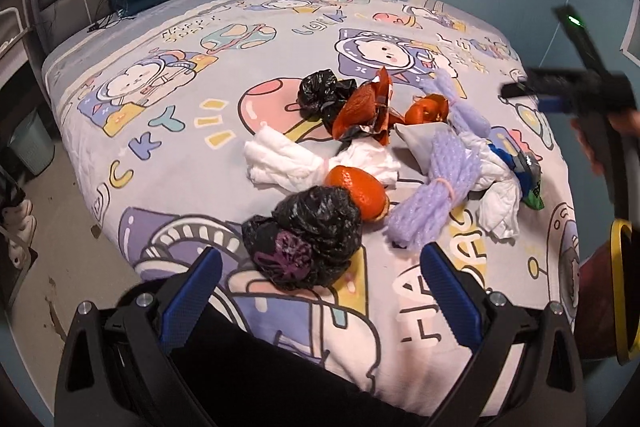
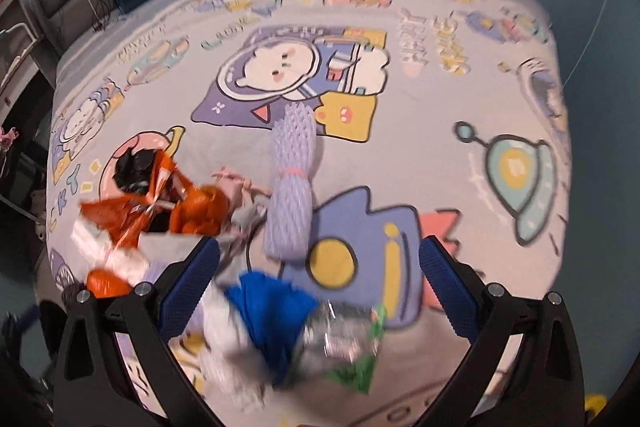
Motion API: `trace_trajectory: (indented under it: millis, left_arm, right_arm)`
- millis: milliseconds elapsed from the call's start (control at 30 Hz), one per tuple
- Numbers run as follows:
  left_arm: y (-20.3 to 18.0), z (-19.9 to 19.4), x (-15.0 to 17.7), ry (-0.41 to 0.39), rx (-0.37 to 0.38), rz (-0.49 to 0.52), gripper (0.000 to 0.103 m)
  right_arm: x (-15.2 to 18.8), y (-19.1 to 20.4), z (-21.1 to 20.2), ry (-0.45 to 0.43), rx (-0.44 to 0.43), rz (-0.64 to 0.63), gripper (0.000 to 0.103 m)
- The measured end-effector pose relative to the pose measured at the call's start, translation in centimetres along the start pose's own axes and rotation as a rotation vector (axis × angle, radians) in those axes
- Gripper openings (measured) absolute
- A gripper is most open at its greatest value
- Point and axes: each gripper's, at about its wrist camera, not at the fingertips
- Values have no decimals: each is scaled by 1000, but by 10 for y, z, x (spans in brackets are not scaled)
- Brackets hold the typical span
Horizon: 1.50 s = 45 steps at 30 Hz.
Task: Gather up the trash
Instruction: 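Grasp the black plastic bag with the left tool while the right tool grasps the lavender foam net, then carry the black bag and lavender net toward the yellow bin with both tools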
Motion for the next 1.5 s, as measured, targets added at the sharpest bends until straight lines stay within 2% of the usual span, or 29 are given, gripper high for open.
trace_trajectory:
  millis: [100,333,500,633,767,833,900,1033,1100,1233,1267,1500]
  left_arm:
    - [2,7,-4,32,-26,31,96]
    - [6,30,-10,147,-20,8,96]
    - [2,42,-17,185,-47,20,96]
    - [-5,49,-20,213,-54,58,89]
    - [-7,61,-19,261,-62,69,76]
    - [-7,64,-19,263,-66,70,70]
    - [-6,67,-19,269,-70,68,60]
    - [-3,65,-21,274,-51,48,53]
    - [-4,65,-18,276,-54,59,47]
    - [-3,60,-17,288,-42,63,37]
    - [-2,57,-17,288,-36,60,32]
    - [3,41,-21,272,-26,48,27]
  right_arm:
    - [-21,3,24,79,-34,-3,96]
    - [-44,14,66,209,-76,26,95]
    - [-54,13,81,277,-58,47,95]
    - [-63,13,90,320,-42,57,95]
    - [-63,11,102,369,-39,81,80]
    - [-61,9,108,380,-34,91,77]
    - [-59,9,112,388,-37,102,65]
    - [-55,7,120,409,-62,114,49]
    - [-53,6,123,420,-54,117,35]
    - [-53,3,118,407,-81,137,29]
    - [-51,2,116,404,-81,136,29]
    - [-53,1,82,351,-95,121,28]
Point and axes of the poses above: each gripper's, at about its wrist camera, not at the fingertips, and z roughly the way its jaws point, y to its left, x to its underside, and after that the axes turned 11 degrees about -z, right-handed
